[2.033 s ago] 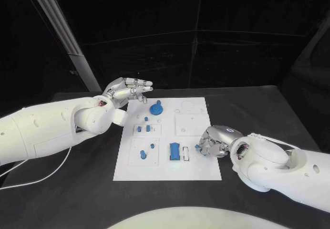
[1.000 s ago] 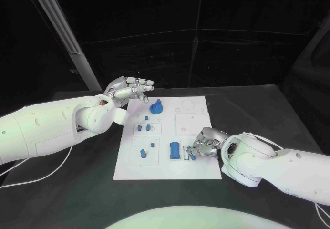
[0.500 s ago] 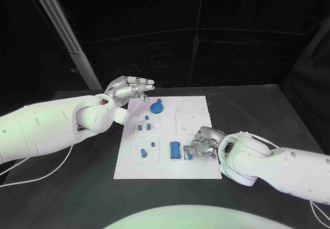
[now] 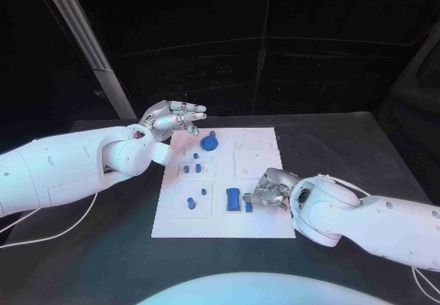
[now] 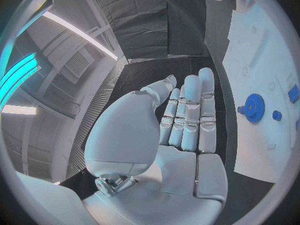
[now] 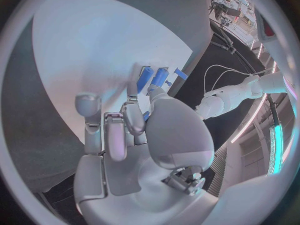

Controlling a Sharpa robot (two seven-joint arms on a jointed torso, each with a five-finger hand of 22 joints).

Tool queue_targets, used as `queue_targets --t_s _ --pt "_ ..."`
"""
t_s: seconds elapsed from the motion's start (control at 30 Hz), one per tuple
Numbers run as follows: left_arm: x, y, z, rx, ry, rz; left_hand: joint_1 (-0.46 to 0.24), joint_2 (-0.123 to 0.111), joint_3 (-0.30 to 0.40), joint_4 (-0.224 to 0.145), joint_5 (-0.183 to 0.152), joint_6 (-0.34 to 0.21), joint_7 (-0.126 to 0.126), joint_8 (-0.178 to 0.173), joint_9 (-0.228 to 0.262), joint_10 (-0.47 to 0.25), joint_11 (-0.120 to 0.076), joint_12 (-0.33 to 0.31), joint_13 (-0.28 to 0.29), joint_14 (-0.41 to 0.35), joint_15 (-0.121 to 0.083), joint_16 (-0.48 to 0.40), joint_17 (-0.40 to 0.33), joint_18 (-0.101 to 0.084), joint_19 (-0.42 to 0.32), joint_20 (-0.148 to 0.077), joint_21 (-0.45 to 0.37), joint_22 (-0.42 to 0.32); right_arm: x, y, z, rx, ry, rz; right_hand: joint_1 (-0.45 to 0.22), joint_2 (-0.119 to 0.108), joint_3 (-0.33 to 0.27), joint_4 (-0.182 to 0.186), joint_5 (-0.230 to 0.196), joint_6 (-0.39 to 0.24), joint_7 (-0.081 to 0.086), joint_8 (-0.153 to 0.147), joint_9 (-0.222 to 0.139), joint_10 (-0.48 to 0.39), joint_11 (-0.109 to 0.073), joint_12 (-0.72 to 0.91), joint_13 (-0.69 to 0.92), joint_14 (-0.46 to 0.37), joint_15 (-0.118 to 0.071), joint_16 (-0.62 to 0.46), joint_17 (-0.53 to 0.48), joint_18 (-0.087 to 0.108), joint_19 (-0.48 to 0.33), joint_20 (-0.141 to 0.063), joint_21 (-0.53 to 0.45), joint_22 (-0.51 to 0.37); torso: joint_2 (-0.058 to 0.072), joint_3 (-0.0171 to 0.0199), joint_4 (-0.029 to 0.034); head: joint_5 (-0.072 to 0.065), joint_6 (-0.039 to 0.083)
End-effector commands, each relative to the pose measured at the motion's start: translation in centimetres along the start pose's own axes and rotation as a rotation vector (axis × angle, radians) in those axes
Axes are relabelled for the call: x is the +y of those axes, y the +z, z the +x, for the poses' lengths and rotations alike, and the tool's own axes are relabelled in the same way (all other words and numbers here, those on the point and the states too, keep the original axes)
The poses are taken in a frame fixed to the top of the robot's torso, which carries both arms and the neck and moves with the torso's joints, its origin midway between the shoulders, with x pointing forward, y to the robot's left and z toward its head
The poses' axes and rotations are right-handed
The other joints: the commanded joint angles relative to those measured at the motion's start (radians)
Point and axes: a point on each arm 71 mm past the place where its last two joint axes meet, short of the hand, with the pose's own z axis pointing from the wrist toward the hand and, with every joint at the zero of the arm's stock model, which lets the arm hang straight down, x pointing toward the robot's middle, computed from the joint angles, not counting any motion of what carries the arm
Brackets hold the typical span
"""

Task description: Assemble the parts on the task board

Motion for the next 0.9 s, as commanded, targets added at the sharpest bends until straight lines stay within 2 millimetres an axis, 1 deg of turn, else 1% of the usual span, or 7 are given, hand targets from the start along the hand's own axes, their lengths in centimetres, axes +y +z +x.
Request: queue_targets --t_s 0.03,0.1,0.23,0.43,0.67,0.8,0.9 --pt "-0.17 0.03 0.13 0.011 -0.007 0.006 0.009 -0.002 0.002 -0.005 0.005 -0.005 -0.002 0.002 0.0 -0.007 0.002 0.003 -0.002 -0.008 0.001 -0.001 -0.001 0.013 0.003 0.0 -0.003 0.0 0.1 -0.01 -0.07 -0.007 -0.025 -0.001 -0.031 0.003 -0.032 0.001 -0.112 -0.002 0.003 0.001 0.005 0.001 0.004 -0.005 0.002 0.091 -0.004 0.002 0.195 -0.018 0.001 -0.002 -0.003 -0.003 0.0 -0.0001 -0.0004 0.001 0.0" --pt "-0.17 0.03 0.14 0.011 -0.007 0.005 0.009 -0.002 0.002 -0.005 0.005 -0.005 -0.002 0.002 0.0 -0.007 0.002 0.003 -0.002 -0.008 0.001 -0.001 -0.001 0.013 0.003 0.0 -0.003 0.0 0.14 -0.02 -0.08 -0.009 -0.03 -0.005 -0.048 0.006 -0.062 0.002 -0.172 -0.004 0.003 0.0 0.01 0.0 0.005 -0.007 0.002 0.091 -0.003 0.0 0.193 -0.017 0.0 -0.002 -0.006 -0.006 0.0 0.0002 -0.0001 0.001 0.0" --pt "-0.16 0.05 0.15 0.012 -0.007 0.005 0.009 -0.002 0.002 -0.005 0.005 -0.005 -0.002 0.002 0.0 -0.007 0.002 0.003 -0.002 -0.008 0.001 -0.001 -0.001 0.013 0.003 0.0 -0.003 0.0 0.18 -0.06 -0.1 -0.011 -0.032 -0.012 -0.06 0.009 -0.088 0.002 -0.211 -0.006 0.003 0.0 0.015 0.0 0.005 -0.008 0.002 0.091 -0.003 0.0 0.193 -0.017 0.0 -0.001 -0.007 -0.007 -0.001 0.0004 -0.0008 0.001 -0.001" --pt "-0.16 0.07 0.16 0.012 -0.007 0.004 0.009 -0.002 0.002 -0.005 0.005 -0.005 -0.002 0.002 0.0 -0.007 0.002 0.003 -0.002 -0.008 0.001 -0.001 -0.001 0.013 0.003 0.0 -0.003 0.0 0.02 -0.24 -0.21 -0.011 -0.036 -0.029 -0.057 0.009 -0.092 0.001 -0.213 -0.007 0.004 0.0 0.016 -0.001 0.005 -0.009 0.002 0.091 -0.003 0.0 0.192 -0.017 -0.001 -0.001 -0.009 -0.009 -0.001 0.0008 -0.0015 -0.001 0.001" --pt "-0.15 0.09 0.1 0.011 -0.006 0.004 0.009 -0.002 0.002 -0.005 0.005 -0.005 -0.002 0.002 0.0 -0.007 0.002 0.003 -0.002 -0.008 0.001 -0.001 -0.001 0.013 0.003 0.0 -0.003 0.0 -0.29 -0.72 -0.15 0.034 -0.051 -0.073 0.053 0.014 -0.101 -0.047 -0.179 -0.017 0.007 -0.004 0.025 -0.002 0.008 -0.003 0.01 0.09 0.0 -0.003 0.189 -0.016 -0.006 0.001 -0.015 -0.016 -0.002 0.0007 -0.002 -0.003 0.003" --pt "-0.13 0.12 0.12 0.011 -0.006 0.003 0.009 -0.002 0.002 -0.005 0.005 -0.005 -0.002 0.002 0.0 -0.007 0.002 0.003 -0.002 -0.008 0.001 -0.001 -0.001 0.013 0.003 0.0 -0.003 0.0 -0.33 -0.88 -0.1 0.047 -0.06 -0.084 0.073 0.016 -0.106 -0.058 -0.179 -0.018 0.008 -0.004 0.027 -0.003 0.009 -0.003 0.011 0.09 0.0 -0.003 0.189 -0.016 -0.006 0.001 -0.016 -0.016 -0.001 0.0007 -0.002 -0.005 0.004" --pt "-0.12 0.17 0.19 0.013 -0.007 0.003 0.009 -0.002 0.002 -0.005 0.005 -0.005 -0.002 0.002 0.0 -0.007 0.002 0.003 -0.002 -0.008 0.001 -0.001 -0.001 0.013 0.003 0.0 -0.003 0.0 -0.31 -0.85 -0.08 0.049 -0.063 -0.085 0.073 0.016 -0.106 -0.058 -0.179 -0.018 0.008 -0.004 0.027 -0.003 0.009 -0.003 0.011 0.09 0.0 -0.003 0.189 -0.016 -0.006 0.001 -0.016 -0.016 -0.001 0.0012 0.0003 -0.006 0.006"
